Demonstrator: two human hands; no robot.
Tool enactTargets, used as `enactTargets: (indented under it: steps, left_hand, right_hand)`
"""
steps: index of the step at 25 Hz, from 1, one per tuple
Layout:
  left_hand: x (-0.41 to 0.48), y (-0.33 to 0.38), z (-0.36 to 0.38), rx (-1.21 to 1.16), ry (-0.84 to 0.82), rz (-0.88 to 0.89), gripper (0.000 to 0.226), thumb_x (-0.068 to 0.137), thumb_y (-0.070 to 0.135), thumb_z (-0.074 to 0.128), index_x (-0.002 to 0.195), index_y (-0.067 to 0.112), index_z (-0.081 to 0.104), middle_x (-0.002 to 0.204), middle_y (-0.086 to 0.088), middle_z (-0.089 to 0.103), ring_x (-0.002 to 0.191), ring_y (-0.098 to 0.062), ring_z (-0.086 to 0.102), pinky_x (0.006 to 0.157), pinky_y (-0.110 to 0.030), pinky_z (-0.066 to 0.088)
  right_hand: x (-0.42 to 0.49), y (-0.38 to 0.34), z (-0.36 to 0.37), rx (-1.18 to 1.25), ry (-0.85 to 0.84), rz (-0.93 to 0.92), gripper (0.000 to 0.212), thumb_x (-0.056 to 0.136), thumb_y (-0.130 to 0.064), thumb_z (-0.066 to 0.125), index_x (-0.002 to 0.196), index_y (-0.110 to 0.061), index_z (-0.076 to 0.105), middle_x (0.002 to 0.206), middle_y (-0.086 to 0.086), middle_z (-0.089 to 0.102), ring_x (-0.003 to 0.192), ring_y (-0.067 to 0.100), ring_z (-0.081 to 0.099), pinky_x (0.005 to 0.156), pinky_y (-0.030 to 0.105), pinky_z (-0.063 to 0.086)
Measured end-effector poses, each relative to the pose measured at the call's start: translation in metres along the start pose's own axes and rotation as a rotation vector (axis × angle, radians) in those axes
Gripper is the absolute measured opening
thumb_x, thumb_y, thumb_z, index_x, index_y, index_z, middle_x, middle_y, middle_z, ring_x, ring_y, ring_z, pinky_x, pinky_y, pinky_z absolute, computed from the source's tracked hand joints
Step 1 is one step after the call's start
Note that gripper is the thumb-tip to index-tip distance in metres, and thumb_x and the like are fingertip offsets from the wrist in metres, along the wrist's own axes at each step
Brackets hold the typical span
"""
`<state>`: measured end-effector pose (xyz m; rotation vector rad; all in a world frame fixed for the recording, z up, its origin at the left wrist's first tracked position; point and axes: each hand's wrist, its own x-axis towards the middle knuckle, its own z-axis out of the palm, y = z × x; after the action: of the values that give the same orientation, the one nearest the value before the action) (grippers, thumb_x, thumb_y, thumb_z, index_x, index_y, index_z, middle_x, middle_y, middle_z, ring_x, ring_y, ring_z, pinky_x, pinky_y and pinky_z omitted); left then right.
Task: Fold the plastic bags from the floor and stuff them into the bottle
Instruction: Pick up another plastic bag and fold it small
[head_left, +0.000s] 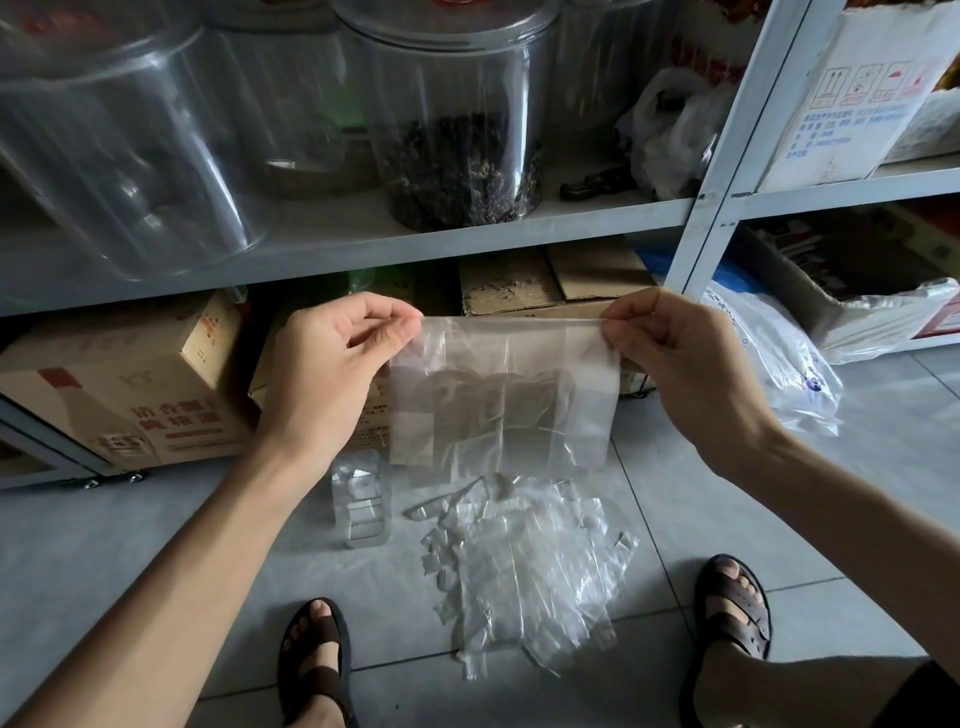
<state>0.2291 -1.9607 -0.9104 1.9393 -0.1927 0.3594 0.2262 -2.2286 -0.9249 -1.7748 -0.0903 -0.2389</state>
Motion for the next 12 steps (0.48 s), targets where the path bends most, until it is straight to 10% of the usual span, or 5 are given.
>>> enactTargets:
  steps: [12]
  left_hand:
    - [-0.0003,0.0022,0.0002,-0.064,-0.058,-0.058,0.015,0.099,0.027,0.059,0.084,0.024,0.063,0.071,0.012,0.061,0.073,-0.011,0.054,0.07,-0.031,0.044]
  right_hand:
    - [-0.001,-0.0046,0.0002,0.038,-0.011,0.002,0.019,0.093,0.0,0.061,0.086,-0.016,0.069,0.078,0.007,0.071,0.074,0.018,0.069,0.07,0.032,0.06]
